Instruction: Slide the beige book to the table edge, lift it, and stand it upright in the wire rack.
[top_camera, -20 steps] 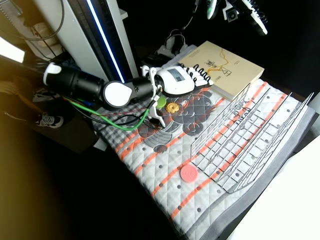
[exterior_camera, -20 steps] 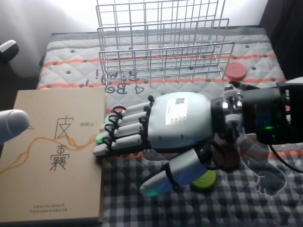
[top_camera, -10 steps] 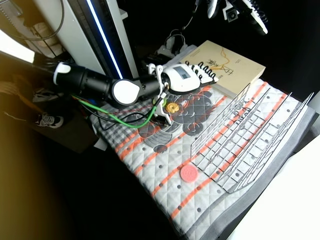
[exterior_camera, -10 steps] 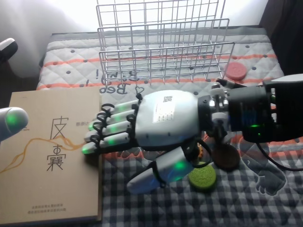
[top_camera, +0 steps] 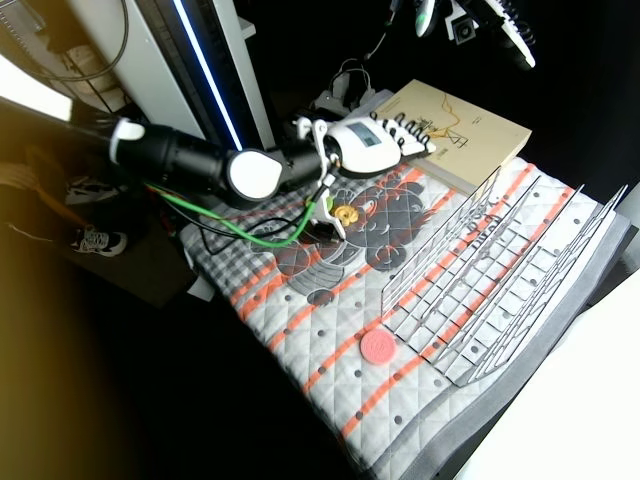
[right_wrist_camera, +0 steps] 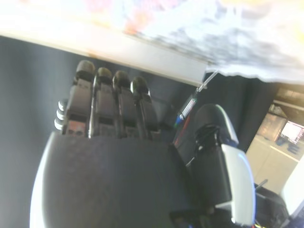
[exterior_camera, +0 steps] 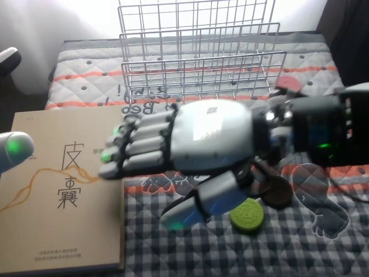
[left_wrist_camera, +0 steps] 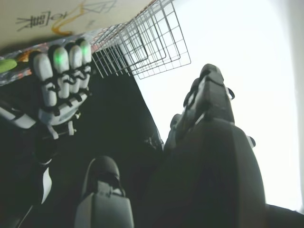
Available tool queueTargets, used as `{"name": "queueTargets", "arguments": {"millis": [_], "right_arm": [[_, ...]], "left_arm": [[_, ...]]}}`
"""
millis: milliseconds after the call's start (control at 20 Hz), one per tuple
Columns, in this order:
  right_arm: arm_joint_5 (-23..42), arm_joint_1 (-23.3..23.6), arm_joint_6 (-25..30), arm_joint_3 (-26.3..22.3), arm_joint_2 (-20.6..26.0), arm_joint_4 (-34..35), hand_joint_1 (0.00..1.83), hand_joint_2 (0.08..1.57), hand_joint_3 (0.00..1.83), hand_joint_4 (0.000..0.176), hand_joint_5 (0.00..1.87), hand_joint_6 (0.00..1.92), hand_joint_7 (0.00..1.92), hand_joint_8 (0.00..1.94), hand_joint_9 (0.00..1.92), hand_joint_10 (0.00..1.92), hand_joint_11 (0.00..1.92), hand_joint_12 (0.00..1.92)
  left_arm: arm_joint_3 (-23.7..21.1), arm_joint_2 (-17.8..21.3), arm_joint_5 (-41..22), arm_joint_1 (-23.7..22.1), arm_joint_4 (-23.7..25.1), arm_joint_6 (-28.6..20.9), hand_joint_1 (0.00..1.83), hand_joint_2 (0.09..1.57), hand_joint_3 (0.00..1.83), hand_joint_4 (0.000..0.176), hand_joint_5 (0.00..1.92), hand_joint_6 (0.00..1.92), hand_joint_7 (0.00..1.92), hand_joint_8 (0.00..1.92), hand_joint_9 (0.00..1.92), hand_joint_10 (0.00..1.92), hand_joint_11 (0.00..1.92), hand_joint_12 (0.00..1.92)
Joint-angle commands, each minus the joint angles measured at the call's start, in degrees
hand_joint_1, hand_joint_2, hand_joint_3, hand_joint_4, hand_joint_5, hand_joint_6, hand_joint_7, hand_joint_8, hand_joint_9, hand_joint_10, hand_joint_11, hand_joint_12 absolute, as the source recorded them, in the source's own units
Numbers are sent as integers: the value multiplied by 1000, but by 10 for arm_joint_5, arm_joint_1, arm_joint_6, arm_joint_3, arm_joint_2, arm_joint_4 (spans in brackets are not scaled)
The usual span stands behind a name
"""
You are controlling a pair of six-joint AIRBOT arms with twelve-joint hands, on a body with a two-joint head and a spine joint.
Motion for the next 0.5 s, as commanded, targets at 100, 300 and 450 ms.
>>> {"name": "queueTargets", "arguments": {"millis": [100, 300, 450], "right_arm": [[48, 6, 2, -17, 23, 33, 0, 1294, 2, 0, 78, 4, 47, 5, 3, 1, 36, 27], [40, 5, 2, -16, 26, 32, 0, 1280, 0, 0, 102, 9, 87, 15, 58, 19, 107, 62], [35, -12, 2, -7, 15, 27, 0, 1293, 3, 0, 121, 1, 110, 2, 75, 4, 107, 58]], "left_arm": [[-2, -2, -76, 1, -4, -5, 353, 1004, 0, 176, 0, 0, 0, 0, 0, 0, 0, 0], [-2, -2, -76, 2, -5, -5, 379, 1010, 0, 176, 7, 2, 0, 0, 0, 0, 0, 0], [-1, -2, -77, 3, -5, -5, 343, 1014, 1, 176, 0, 0, 0, 0, 0, 0, 0, 0]]}}
